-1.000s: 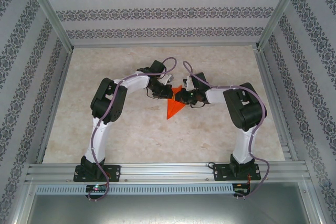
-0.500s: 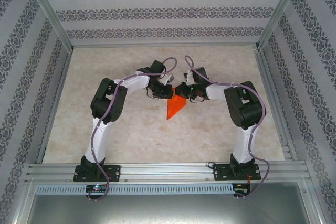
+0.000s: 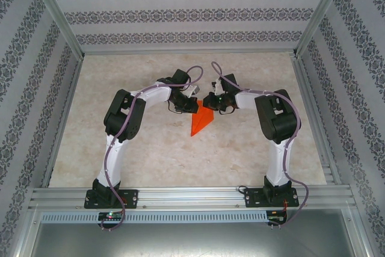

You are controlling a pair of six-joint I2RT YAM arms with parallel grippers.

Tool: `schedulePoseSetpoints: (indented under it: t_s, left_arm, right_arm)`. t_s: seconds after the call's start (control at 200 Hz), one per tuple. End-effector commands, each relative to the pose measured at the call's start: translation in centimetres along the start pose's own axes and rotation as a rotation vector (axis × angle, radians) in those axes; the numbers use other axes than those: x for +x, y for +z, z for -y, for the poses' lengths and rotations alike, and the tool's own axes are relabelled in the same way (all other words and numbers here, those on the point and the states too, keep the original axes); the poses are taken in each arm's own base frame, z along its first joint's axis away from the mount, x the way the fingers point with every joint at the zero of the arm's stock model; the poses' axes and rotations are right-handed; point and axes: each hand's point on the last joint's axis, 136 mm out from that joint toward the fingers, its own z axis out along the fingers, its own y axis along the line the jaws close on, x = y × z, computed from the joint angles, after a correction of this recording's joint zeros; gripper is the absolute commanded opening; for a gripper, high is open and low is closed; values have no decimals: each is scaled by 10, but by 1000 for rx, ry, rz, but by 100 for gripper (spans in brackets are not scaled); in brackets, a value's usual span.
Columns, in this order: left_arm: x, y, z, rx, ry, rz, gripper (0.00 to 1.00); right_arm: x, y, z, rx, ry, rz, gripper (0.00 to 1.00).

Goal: Fold a paper plane with a square sheet of paper (pick it up from the middle)
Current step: Fourth fold the wing at the center of the table.

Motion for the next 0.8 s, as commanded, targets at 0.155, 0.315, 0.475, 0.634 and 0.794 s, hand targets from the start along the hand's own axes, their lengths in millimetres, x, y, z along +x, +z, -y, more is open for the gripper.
schedulePoseSetpoints:
  t_s: [0.155,0.315,0.475,0.634,0.794]
  left_arm:
    - [40,22,-53,-178,-35,-114,9]
    - [42,23,-55,-182,-32,-119,9]
    - [45,24,-56,-186,-28,-127,8]
    - [47,25,-54,-171,-29,-130,8]
    - [45,24,-52,-162,-28,-125,8]
  right_arm:
    - [-27,1,41,129,20,39,8]
    - [-44,0,50,154,37,68,8]
    - [-60,0,54,172,44,78,8]
    - [-77,0,60,183,54,94,8]
    - [-92,-5,59,182,48,107,8]
